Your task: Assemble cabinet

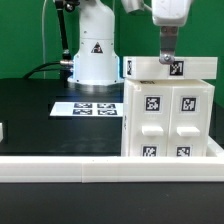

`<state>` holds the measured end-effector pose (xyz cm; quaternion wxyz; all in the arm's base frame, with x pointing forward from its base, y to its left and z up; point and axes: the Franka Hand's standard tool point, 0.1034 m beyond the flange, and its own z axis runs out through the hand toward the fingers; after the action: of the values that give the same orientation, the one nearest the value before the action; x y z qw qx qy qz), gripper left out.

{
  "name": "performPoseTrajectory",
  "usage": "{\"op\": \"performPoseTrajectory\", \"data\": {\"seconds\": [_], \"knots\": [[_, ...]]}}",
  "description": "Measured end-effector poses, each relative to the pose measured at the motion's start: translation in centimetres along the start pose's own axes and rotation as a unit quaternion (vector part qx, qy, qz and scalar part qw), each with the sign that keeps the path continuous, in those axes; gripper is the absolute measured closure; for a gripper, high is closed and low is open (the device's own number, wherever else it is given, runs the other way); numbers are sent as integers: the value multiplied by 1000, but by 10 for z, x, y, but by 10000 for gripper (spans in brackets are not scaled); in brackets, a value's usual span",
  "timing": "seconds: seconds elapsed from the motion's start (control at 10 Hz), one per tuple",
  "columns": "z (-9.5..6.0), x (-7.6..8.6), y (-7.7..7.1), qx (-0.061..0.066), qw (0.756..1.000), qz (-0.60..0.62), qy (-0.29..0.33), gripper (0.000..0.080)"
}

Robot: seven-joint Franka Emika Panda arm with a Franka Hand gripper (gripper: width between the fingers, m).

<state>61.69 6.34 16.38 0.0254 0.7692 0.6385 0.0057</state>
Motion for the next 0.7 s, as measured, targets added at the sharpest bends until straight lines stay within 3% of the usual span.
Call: {"op": "performPoseTrajectory", "data": {"seconds": [0.2,0.5,0.7], "knots": [[5,-3,0,0,996,-83,-20,2],[9,-3,-1,-6,998,-61,-18,2],[10,-4,-1,-6,998,-57,-19,241]]}}
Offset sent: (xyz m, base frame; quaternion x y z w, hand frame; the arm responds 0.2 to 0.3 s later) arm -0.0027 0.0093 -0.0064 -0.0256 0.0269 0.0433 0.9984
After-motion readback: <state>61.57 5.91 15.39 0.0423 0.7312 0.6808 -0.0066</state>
